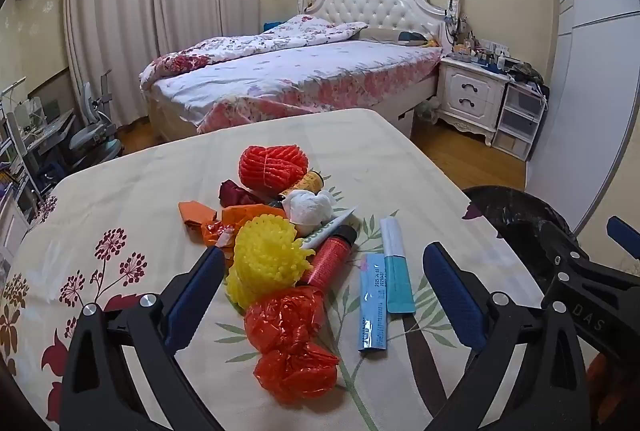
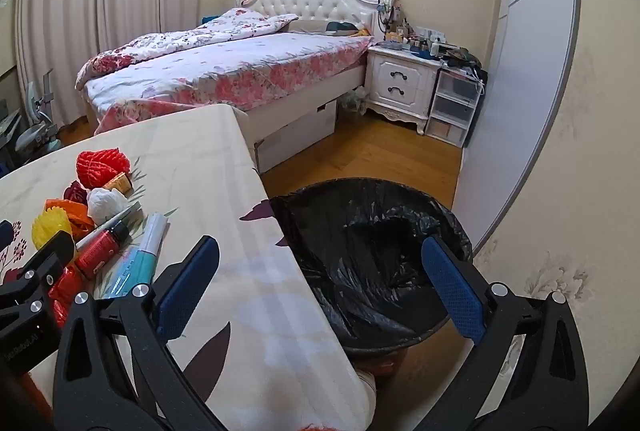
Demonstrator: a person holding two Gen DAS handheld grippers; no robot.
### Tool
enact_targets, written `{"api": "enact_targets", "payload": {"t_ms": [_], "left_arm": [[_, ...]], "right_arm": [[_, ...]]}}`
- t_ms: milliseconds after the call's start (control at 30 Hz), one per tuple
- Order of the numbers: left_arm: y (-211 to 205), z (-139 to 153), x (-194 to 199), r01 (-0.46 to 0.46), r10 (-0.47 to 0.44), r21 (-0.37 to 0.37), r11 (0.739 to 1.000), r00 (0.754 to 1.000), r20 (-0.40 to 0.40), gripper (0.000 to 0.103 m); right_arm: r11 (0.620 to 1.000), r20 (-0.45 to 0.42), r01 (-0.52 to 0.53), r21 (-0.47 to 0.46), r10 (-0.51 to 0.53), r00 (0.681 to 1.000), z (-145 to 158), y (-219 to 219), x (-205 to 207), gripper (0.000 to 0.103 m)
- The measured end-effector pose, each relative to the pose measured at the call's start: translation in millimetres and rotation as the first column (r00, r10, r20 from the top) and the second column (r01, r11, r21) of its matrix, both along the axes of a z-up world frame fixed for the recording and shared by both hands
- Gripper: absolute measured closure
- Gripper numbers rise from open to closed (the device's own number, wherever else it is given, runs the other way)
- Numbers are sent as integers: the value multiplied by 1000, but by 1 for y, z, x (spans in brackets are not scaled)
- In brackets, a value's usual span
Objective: Collect trash
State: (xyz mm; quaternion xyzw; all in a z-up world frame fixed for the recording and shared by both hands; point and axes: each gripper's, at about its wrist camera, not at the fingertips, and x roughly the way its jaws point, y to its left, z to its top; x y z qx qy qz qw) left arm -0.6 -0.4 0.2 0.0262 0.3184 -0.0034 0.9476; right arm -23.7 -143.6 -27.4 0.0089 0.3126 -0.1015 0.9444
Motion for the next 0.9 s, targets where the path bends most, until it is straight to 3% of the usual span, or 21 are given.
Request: {"api": "enact_targets", "payload": {"t_ms": [900], "left_arm": [[1, -5, 1, -6, 6, -18, 1000, 1000, -29, 7]], "right_arm": [[1000, -7, 1, 0, -1, 1000, -4, -3, -2, 4]]}}
